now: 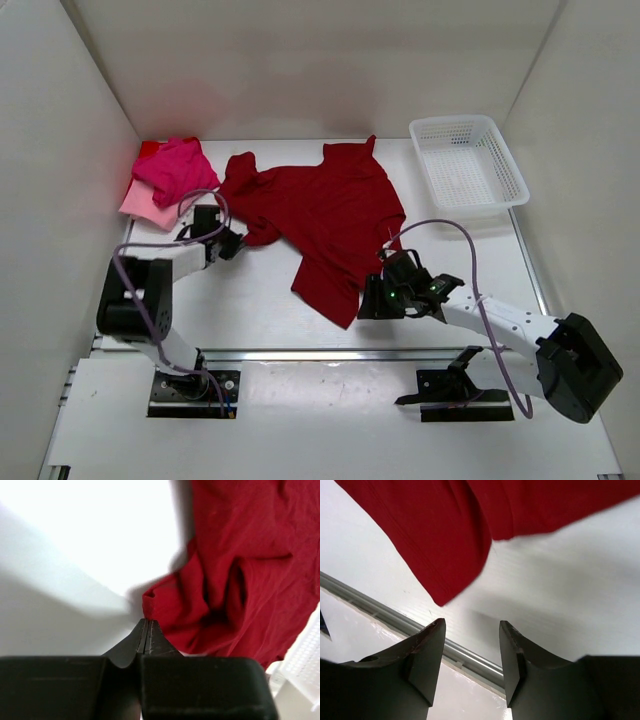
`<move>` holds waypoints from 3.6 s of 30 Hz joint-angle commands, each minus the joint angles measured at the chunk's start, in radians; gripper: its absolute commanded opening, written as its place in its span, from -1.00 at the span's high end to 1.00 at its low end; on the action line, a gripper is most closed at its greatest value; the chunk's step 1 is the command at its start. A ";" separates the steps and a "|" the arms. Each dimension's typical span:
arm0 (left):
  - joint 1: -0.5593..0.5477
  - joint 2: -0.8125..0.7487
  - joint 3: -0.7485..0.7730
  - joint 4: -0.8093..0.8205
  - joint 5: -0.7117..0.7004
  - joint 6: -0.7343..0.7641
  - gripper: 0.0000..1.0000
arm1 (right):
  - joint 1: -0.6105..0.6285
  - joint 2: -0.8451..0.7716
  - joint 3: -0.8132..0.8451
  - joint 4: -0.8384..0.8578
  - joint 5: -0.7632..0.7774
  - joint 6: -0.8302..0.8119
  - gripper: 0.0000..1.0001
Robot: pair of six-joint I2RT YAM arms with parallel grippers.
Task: Fold and stack the t-shirts
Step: Flatten out the crumpled T-shirt at the center of the board.
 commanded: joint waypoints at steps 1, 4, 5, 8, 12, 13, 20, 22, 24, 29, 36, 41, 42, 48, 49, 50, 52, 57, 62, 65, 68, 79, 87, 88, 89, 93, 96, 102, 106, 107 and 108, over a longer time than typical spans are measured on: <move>0.045 -0.188 -0.060 -0.150 -0.057 0.106 1.00 | 0.016 0.009 -0.044 0.096 -0.062 0.030 0.11; 0.063 -0.309 -0.084 -0.254 -0.072 0.167 1.00 | 0.033 0.037 -0.072 0.181 -0.075 0.060 0.11; 0.062 -0.351 -0.092 -0.302 -0.082 0.190 1.00 | 0.045 0.048 -0.081 0.211 -0.088 0.073 0.11; 0.045 -0.431 -0.094 -0.389 -0.134 0.243 1.00 | 0.076 0.080 -0.105 0.273 -0.088 0.102 0.10; 0.031 -0.475 -0.092 -0.457 -0.184 0.299 1.00 | 0.066 0.103 -0.164 0.375 -0.105 0.158 0.13; 0.029 -0.483 -0.098 -0.465 -0.189 0.303 1.00 | 0.076 0.107 -0.168 0.401 -0.106 0.178 0.13; 0.014 -0.494 -0.124 -0.468 -0.197 0.329 1.00 | 0.145 0.172 -0.188 0.422 -0.085 0.246 0.55; 0.005 -0.492 -0.118 -0.470 -0.201 0.335 1.00 | 0.134 0.180 -0.202 0.446 -0.082 0.264 0.80; -0.004 -0.495 -0.109 -0.473 -0.214 0.344 1.00 | 0.117 0.189 -0.188 0.422 -0.068 0.257 0.99; -0.043 -0.494 0.018 -0.522 -0.267 0.395 1.00 | -0.031 0.002 -0.051 0.218 -0.008 0.115 1.00; -0.072 -0.497 0.175 -0.584 -0.247 0.413 1.00 | -0.239 -0.179 0.269 -0.115 -0.017 -0.079 1.00; -0.055 -0.514 0.106 -0.585 -0.252 0.408 1.00 | -0.041 -0.158 0.213 -0.178 0.001 -0.023 0.60; -0.052 -0.517 0.077 -0.582 -0.238 0.398 1.00 | 0.038 -0.165 0.161 -0.148 0.018 0.025 0.34; -0.076 -0.486 0.057 -0.566 -0.243 0.402 1.00 | 0.157 -0.106 -0.028 0.093 0.033 0.166 0.16; -0.095 -0.477 0.067 -0.577 -0.247 0.408 1.00 | 0.168 -0.088 -0.053 0.134 0.035 0.182 0.17; -0.092 -0.469 0.069 -0.572 -0.258 0.411 1.00 | 0.174 -0.080 -0.059 0.171 0.043 0.191 0.16; -0.119 -0.449 0.074 -0.575 -0.260 0.421 1.00 | 0.197 -0.031 -0.099 0.240 0.037 0.231 0.17; -0.132 -0.432 0.049 -0.552 -0.246 0.418 1.00 | 0.266 0.054 -0.159 0.421 0.055 0.349 0.16; -0.150 -0.414 0.054 -0.557 -0.246 0.425 1.00 | 0.301 0.127 -0.231 0.555 0.056 0.451 0.17; -0.142 -0.408 0.061 -0.549 -0.244 0.422 1.00 | 0.281 0.170 -0.265 0.634 0.049 0.505 0.26; -0.139 -0.403 0.064 -0.543 -0.238 0.419 1.00 | 0.272 0.199 -0.283 0.687 0.044 0.540 0.43; -0.132 -0.417 0.060 -0.552 -0.243 0.413 1.00 | 0.126 0.265 -0.223 0.624 -0.095 0.541 0.69; -0.144 -0.432 0.074 -0.565 -0.269 0.436 1.00 | 0.103 0.208 -0.165 0.480 -0.088 0.437 1.00; -0.151 -0.431 0.080 -0.571 -0.280 0.439 1.00 | 0.087 0.162 -0.148 0.446 -0.077 0.412 0.99; -0.159 -0.431 0.083 -0.572 -0.284 0.450 1.00 | 0.086 0.138 -0.139 0.399 -0.065 0.394 1.00; -0.200 -0.460 0.135 -0.617 -0.359 0.506 1.00 | 0.002 -0.092 0.026 0.134 0.022 0.204 0.99; -0.199 -0.471 0.190 -0.667 -0.369 0.519 1.00 | -0.099 -0.182 0.204 -0.044 0.038 0.111 1.00; -0.168 -0.492 0.372 -0.776 -0.338 0.522 1.00 | -0.257 -0.176 0.653 -0.285 0.107 -0.142 1.00; -0.153 -0.437 0.665 -0.884 -0.324 0.533 1.00 | -0.369 -0.100 1.009 -0.361 0.101 -0.265 1.00; -0.149 -0.416 0.758 -0.914 -0.321 0.534 1.00 | -0.407 -0.065 1.119 -0.381 0.089 -0.294 1.00; -0.147 -0.399 0.841 -0.936 -0.313 0.536 1.00 | -0.449 -0.025 1.246 -0.394 0.060 -0.318 1.00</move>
